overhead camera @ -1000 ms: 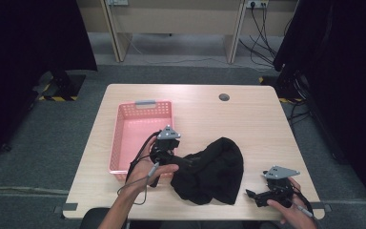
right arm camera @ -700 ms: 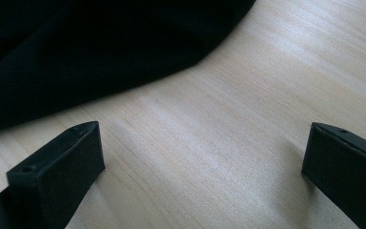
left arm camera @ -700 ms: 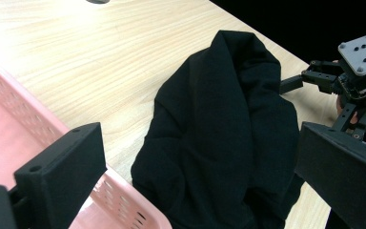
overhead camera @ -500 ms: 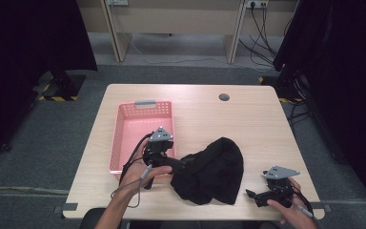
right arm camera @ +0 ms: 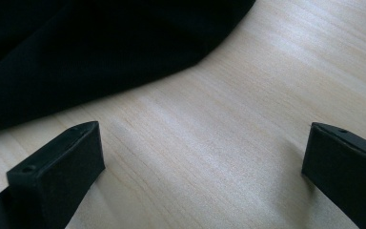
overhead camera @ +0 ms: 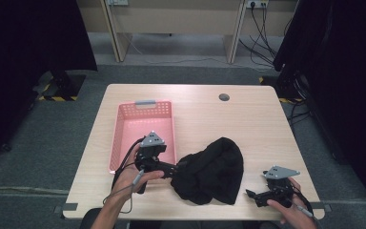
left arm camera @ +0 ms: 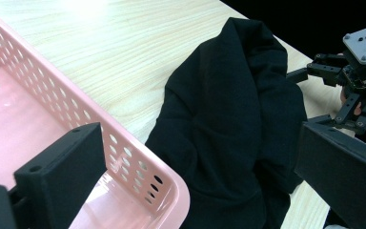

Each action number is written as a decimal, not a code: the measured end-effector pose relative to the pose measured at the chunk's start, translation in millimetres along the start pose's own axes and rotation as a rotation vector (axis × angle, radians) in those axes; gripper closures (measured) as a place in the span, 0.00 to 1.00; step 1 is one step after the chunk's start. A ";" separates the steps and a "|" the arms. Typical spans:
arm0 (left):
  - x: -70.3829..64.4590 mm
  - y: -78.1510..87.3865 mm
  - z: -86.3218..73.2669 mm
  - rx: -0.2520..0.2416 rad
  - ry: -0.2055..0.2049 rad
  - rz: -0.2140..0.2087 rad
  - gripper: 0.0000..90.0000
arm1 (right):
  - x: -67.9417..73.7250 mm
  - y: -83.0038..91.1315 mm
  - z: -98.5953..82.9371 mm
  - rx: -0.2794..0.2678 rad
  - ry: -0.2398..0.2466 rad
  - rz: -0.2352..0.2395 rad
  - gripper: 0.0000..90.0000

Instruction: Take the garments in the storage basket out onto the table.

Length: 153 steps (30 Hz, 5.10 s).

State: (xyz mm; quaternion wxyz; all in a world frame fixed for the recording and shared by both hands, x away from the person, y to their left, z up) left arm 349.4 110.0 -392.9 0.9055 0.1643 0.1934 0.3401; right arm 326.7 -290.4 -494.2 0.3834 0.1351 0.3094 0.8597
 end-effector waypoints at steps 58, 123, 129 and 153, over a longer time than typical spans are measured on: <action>4.4 37.9 -43.0 -0.050 0.012 0.042 0.03 | 0.0 0.0 0.0 0.000 0.000 -0.001 0.00; -25.1 61.4 -79.9 -0.073 -0.021 0.018 0.03 | -0.1 0.0 0.0 0.000 0.003 -0.001 0.00; -25.3 62.3 -82.6 -0.074 -0.018 0.018 0.03 | -0.1 0.0 0.0 0.000 0.001 -0.001 0.00; -25.7 65.9 -89.8 -0.077 -0.007 0.021 0.03 | -0.2 -0.1 0.0 -0.001 0.003 -0.001 0.00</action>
Point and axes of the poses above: each handheld gripper's, and its own axes: y roughly backward along the jaws, z roughly out of its top, x roughly to its left, the point moved 1 cm from there along -y, roughly forward along the jaws, and after that the axes turned 7 degrees about -x, right-handed, at the moved point
